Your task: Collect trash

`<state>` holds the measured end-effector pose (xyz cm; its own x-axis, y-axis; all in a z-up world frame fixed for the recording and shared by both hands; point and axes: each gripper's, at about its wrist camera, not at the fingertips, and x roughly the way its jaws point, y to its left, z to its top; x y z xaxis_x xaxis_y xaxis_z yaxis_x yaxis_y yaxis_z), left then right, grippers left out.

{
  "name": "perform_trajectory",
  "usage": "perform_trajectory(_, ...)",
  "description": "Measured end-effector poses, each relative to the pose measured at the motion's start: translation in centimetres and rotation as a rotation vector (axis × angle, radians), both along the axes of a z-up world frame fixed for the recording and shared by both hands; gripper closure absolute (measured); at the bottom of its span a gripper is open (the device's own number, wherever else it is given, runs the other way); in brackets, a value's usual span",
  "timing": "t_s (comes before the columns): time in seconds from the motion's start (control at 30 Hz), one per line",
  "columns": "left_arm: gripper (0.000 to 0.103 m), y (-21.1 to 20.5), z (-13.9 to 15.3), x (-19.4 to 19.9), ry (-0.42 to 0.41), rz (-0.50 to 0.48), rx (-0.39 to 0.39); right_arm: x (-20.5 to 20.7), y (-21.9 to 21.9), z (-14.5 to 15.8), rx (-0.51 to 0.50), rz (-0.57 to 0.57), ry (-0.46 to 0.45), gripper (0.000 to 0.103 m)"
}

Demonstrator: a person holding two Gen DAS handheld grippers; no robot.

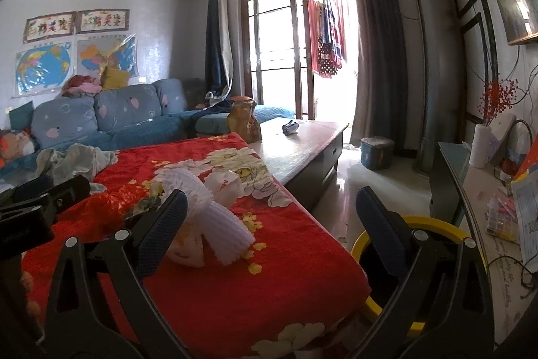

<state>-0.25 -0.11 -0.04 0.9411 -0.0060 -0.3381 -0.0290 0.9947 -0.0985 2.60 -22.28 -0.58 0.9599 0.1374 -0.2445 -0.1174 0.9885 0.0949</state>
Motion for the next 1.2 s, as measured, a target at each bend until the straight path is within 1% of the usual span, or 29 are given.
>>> perform_trajectory(1.2,0.006,-0.76,0.30,0.23,0.004,-0.006,-0.004,-0.09,0.14,-0.05,-0.003,0.000,0.004,0.011)
